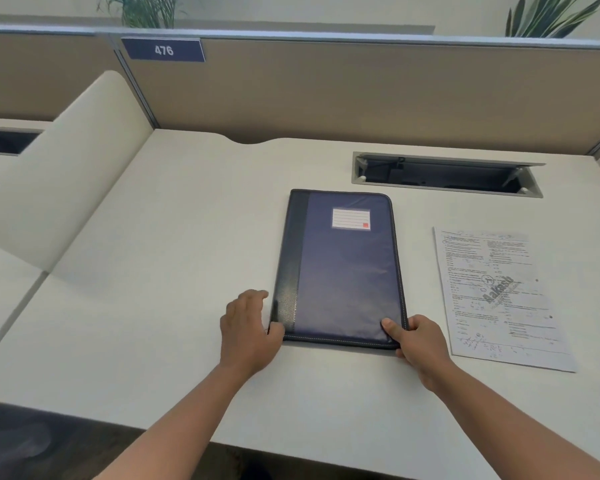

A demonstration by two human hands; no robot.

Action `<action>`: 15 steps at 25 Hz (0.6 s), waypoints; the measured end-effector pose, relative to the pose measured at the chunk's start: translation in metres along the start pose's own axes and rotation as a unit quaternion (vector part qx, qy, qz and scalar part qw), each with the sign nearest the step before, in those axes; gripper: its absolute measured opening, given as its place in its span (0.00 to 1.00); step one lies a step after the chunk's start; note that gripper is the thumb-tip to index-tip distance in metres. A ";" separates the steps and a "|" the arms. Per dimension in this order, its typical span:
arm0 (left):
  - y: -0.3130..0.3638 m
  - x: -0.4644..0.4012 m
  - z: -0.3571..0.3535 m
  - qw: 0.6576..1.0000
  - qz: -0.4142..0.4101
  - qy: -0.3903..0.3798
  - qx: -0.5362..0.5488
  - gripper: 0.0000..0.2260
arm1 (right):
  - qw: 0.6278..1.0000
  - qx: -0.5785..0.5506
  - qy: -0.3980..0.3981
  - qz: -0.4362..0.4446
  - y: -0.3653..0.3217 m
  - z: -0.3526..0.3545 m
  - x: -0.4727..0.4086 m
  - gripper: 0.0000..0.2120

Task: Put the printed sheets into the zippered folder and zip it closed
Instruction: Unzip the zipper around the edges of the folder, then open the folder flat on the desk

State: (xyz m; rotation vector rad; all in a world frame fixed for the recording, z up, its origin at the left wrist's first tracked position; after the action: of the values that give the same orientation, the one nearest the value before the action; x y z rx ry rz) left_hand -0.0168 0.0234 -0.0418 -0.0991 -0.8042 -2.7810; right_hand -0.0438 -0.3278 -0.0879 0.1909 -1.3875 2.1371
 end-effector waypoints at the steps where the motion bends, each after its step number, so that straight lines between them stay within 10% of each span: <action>1: 0.009 -0.006 -0.007 1.000 -0.007 -0.026 -0.012 0.24 | 1.000 0.003 0.002 0.002 0.000 0.001 0.002 0.21; 15: 0.038 -0.039 -0.036 0.982 0.009 -0.182 -0.050 0.39 | 0.975 -0.133 0.139 0.111 -0.045 0.049 0.033 0.14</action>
State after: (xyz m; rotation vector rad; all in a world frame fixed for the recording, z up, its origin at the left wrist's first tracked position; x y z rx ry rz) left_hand 0.0305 -0.0189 -0.0572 -0.6466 -0.7350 -2.8231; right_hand -0.0555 -0.3449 -0.0167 -0.3704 -1.5627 2.0259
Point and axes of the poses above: each hand's wrist, its own x-axis away from the middle knuckle, its own z-axis out of the back of the hand, y = z × x, the point moved 7 cm from there along -x, towards the middle knuckle, and after that the axes turned 8 degrees about z, right-handed, at the moved point
